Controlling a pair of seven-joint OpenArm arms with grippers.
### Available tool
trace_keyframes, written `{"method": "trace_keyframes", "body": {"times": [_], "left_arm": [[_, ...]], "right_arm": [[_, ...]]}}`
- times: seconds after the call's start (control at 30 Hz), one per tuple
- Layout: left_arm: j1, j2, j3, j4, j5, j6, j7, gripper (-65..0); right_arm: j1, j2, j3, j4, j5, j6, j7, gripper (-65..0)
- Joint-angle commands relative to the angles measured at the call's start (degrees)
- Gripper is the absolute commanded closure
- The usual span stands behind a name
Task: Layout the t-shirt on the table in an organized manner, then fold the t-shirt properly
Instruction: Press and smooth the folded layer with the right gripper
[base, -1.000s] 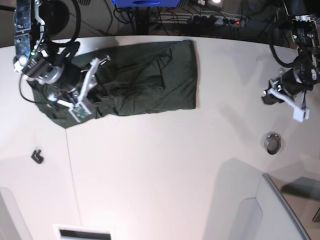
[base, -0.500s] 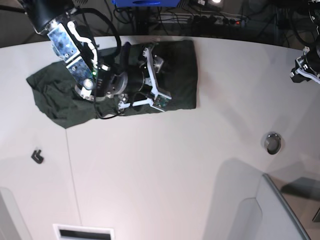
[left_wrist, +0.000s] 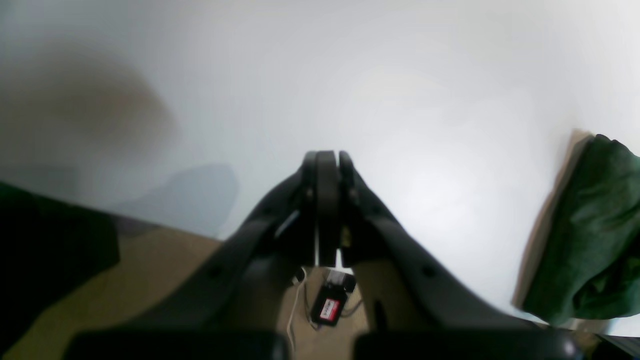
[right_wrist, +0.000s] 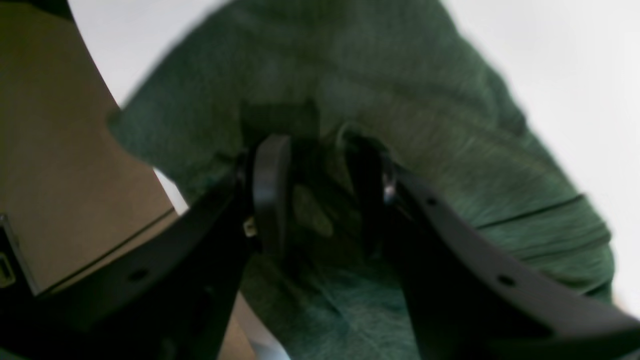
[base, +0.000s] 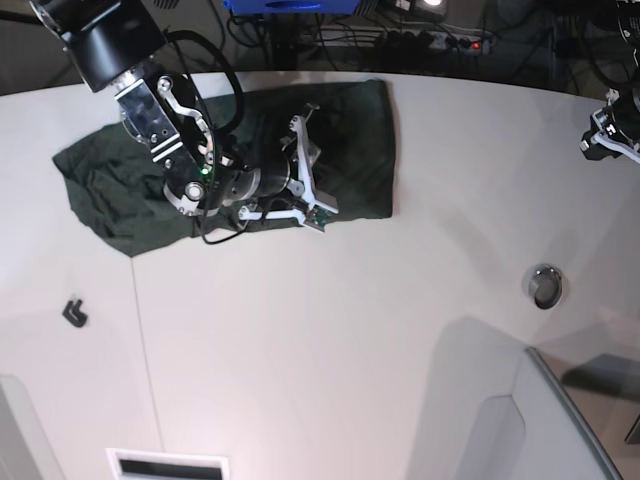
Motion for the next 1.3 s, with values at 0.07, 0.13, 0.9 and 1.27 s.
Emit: {"method": "trace_keyframes", "body": {"times": [0.07,0.13,0.9,1.27], "left_arm": [[-0.14,-1.16,-0.47,-0.69,-0.56,-0.10,-0.74,0.0],[-0.14,-1.08,-0.39,-0.69,-0.56,-0.10,-0.74,0.0],[-1.38,-1.08,-0.21,-1.48,-0.56,-0.10,-0.82,0.0],[-2.87,-0.55,-0.21,-3.68,3.92,-0.10,-0.82,0.0]], "right_arm": [[0.86,-0.22,0.25,0.95,1.14,0.26,1.22,-19.5],[0.86,-0.22,0.25,0.95,1.14,0.26,1.22,-18.2],[-13.47,5.58,12.65,12.81,1.23,0.26,1.13,-0.6],[-19.27,5.85,21.35,17.47,1.23,0.35,0.95,-0.5]]}}
